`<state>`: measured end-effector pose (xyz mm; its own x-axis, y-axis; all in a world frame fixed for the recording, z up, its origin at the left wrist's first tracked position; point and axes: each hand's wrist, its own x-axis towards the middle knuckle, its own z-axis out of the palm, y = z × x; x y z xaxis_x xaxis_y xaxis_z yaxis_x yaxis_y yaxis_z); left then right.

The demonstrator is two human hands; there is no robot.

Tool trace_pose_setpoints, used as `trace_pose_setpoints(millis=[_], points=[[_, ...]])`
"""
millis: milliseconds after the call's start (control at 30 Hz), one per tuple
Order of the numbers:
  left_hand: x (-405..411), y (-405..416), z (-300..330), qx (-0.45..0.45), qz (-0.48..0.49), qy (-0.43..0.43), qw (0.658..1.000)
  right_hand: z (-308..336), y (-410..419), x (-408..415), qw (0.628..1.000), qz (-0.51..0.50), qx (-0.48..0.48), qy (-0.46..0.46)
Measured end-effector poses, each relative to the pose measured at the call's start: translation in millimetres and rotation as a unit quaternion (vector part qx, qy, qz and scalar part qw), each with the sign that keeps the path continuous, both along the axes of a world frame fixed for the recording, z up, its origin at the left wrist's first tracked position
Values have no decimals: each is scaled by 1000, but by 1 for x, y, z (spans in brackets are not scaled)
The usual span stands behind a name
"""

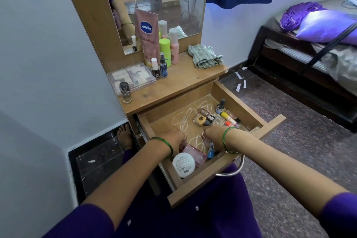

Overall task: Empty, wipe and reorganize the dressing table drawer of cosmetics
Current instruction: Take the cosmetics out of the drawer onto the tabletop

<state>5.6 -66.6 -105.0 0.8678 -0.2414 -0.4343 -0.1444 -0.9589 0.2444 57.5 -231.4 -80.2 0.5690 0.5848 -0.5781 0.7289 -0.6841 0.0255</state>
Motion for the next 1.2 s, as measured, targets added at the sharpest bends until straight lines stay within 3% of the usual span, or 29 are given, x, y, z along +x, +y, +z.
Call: trace_pose_setpoints(millis=[267,633,867,1200], points=[[0,1,5,62,-65,-15,996,-6,-8,7,998,-52,33,23],[14,17,87,119,-180,-204,955,-4,-10,3,993,-101,53,11],[62,39,175,63,-100,-289,950,-3,-10,3,992,-112,61,17],[149,57,196,161,-84,-304,935,-2,-9,3,992,-104,61,26]])
